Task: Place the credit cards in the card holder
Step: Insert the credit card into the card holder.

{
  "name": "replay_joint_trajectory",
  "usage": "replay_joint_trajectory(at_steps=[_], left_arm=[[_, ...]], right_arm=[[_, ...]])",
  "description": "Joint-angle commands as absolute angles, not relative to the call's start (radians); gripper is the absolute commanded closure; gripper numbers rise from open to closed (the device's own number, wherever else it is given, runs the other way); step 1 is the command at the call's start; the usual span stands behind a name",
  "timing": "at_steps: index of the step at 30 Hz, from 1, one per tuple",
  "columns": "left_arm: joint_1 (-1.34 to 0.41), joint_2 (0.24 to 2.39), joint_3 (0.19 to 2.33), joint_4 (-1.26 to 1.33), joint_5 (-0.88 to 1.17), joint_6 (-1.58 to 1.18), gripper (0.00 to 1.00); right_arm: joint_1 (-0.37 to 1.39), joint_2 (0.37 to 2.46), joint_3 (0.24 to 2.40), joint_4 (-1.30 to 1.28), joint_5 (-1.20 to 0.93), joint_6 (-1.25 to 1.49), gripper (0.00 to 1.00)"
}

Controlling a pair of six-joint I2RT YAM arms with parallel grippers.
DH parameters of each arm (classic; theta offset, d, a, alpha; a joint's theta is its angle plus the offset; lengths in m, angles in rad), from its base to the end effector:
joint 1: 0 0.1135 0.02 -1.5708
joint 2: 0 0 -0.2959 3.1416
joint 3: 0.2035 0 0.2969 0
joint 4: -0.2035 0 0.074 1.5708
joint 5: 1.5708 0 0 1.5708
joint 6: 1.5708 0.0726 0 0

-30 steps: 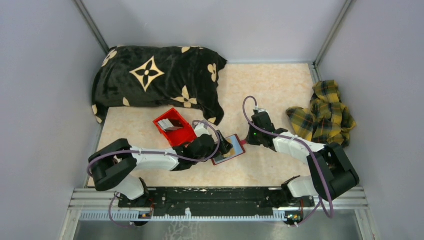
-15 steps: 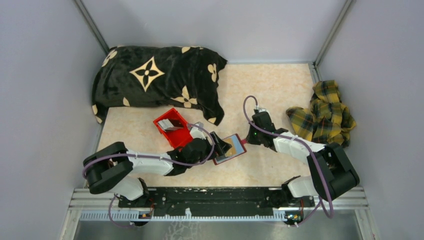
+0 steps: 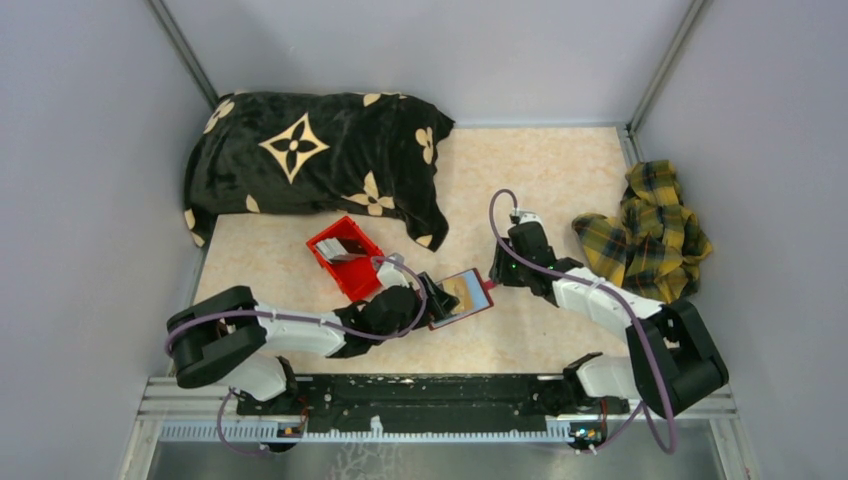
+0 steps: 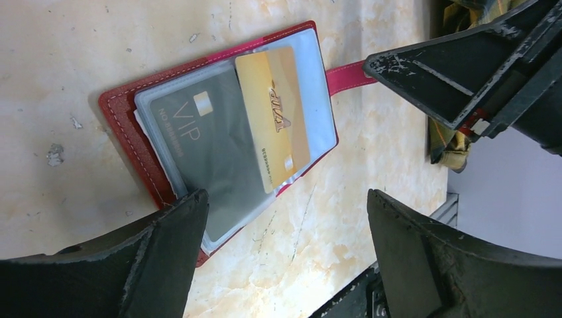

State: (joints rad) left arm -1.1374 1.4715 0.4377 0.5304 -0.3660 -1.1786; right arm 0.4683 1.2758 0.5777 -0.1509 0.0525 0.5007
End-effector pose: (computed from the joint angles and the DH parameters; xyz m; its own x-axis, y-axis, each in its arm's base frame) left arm 0.1559 -0.2751 0.1204 -0.7389 -0.4579 -0.4943 0.0864 0.6632 -0.7435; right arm 0.2624 0.1284 0.1457 -0.7891 0.1381 -0.5985 -0.0467 0.9581 0.2826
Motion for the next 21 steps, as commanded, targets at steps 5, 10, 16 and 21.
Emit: replay_joint_trajectory(at_steps=[5, 10, 16, 21], left_arm=[[-1.193, 1.445, 0.595, 0.149, -0.552, -1.083, 0.05], [-1.196, 1.439, 0.653, 0.095, -0.609, -0.967, 0.10], [-1.197, 1.443, 0.701, 0.076, -0.649, -0.817, 0.25], [-1.197, 1.485, 0.748, 0.056, -0.629, -0.692, 0.39]], right_arm=[[0.475, 1.233, 0.626, -0.141, 0.074, 0.466, 0.62], [0.479, 1.239, 0.618, -0.128, 0.077, 0.465, 0.71], [0.479, 1.255, 0.625, -0.119, 0.071, 0.463, 0.82], [0.478, 1.287, 0.626, -0.108, 0.062, 0.460, 0.85]])
